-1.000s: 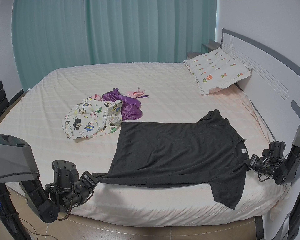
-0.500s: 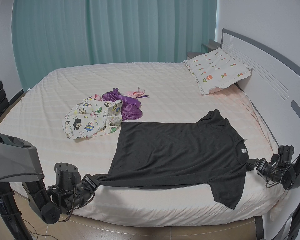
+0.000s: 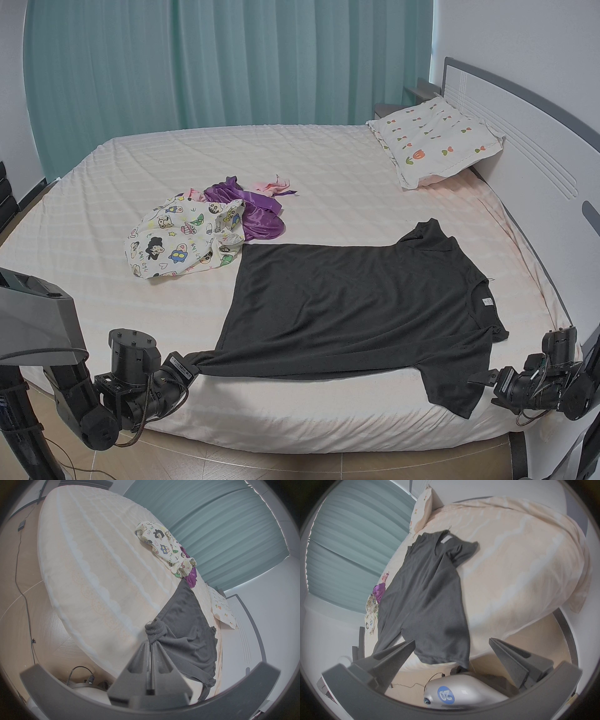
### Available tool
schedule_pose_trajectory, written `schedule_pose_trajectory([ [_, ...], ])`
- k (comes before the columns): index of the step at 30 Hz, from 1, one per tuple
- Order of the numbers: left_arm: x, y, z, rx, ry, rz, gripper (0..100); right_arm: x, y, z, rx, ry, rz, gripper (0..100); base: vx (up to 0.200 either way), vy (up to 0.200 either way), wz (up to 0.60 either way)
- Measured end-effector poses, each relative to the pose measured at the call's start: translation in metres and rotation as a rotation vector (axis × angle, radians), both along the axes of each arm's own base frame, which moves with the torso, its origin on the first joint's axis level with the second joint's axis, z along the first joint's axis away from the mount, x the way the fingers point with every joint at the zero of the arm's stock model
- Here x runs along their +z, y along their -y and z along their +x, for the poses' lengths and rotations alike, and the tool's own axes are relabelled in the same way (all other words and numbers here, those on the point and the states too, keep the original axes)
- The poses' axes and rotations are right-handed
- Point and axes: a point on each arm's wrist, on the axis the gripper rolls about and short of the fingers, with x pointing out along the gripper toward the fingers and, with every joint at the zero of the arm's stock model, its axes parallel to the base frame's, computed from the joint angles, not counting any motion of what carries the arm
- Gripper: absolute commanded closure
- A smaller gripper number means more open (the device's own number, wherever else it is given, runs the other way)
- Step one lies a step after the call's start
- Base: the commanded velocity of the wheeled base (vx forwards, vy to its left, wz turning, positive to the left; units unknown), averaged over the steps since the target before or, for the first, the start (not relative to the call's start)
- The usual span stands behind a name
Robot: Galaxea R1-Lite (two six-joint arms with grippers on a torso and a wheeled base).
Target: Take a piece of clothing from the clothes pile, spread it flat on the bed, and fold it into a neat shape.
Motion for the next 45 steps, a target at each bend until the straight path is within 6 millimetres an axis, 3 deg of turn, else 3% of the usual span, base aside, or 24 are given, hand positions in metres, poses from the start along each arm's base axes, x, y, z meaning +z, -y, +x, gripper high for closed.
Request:
schedule_pose_trajectory([
  [7,0.000,0.000,-0.001,-0.001,-0.003,0.001,100,-0.005,-0.015,-0.001,0.052,-0.024,0.011,0,0.000,0.000,0.00],
  [23,0.000,0.000,-0.001,-0.002,-0.004,0.001,100,-0.018,-0.022,0.010,0.075,0.000,-0.003,0,0.000,0.000,0.00],
  [24,0.000,0.000,-0.001,-0.003,-0.003,0.001,100,-0.019,-0.022,0.010,0.074,-0.003,-0.003,100,0.000,0.000,0.00],
  [35,-0.001,0.001,-0.001,-0.005,-0.006,0.001,100,-0.024,-0.023,0.006,0.046,-0.071,-0.021,100,0.000,0.000,0.00],
  [45,-0.001,0.002,-0.002,-0.012,-0.007,0.003,100,-0.016,-0.018,-0.005,0.027,-0.122,-0.039,100,0.000,0.000,0.00],
])
